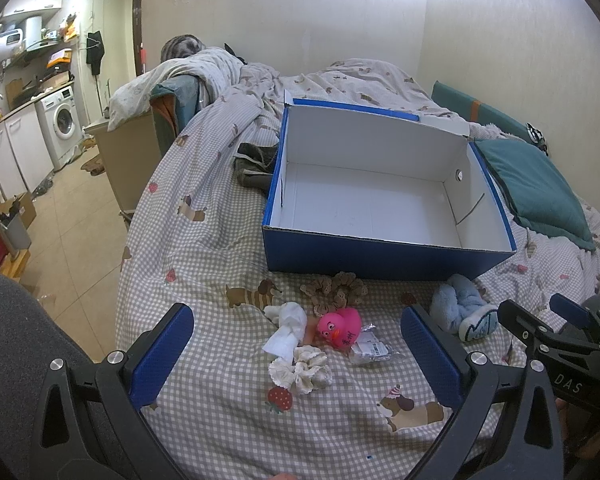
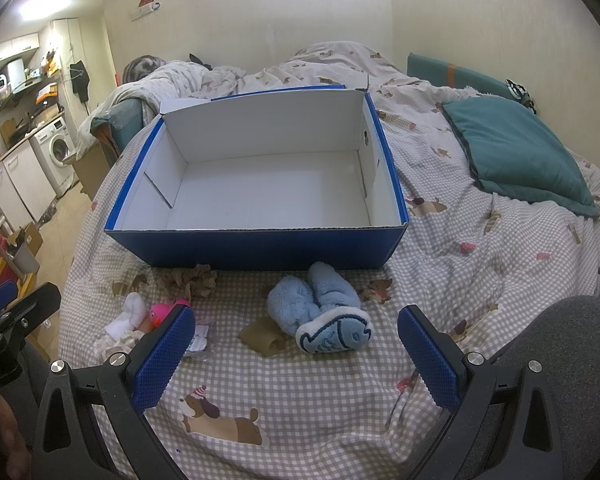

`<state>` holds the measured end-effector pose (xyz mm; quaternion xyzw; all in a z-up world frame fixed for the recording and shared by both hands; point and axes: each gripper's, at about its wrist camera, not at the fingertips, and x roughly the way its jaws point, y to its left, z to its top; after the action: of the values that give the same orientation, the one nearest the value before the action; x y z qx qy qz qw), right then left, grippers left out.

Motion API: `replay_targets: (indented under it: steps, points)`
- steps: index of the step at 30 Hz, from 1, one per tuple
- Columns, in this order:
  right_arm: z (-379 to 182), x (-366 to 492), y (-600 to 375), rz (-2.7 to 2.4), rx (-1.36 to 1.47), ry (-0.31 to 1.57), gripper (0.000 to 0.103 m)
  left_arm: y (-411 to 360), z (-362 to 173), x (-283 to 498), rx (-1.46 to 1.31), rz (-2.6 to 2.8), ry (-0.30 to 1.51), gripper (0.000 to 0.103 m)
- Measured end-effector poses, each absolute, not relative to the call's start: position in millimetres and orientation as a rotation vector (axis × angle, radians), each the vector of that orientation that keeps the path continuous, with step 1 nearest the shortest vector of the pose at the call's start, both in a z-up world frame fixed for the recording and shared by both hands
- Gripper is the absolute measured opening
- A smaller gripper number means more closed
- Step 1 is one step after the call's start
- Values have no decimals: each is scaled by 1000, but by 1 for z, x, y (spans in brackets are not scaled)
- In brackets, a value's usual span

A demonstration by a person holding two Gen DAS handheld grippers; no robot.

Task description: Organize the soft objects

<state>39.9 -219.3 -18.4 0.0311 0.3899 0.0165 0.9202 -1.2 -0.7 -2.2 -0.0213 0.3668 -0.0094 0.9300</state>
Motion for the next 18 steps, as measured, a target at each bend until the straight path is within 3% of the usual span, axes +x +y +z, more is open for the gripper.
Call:
replay_targets:
  steps: [18]
  points:
    - [-5,71,-226,106,114,905,103,19,13,39,-26,42,855,103]
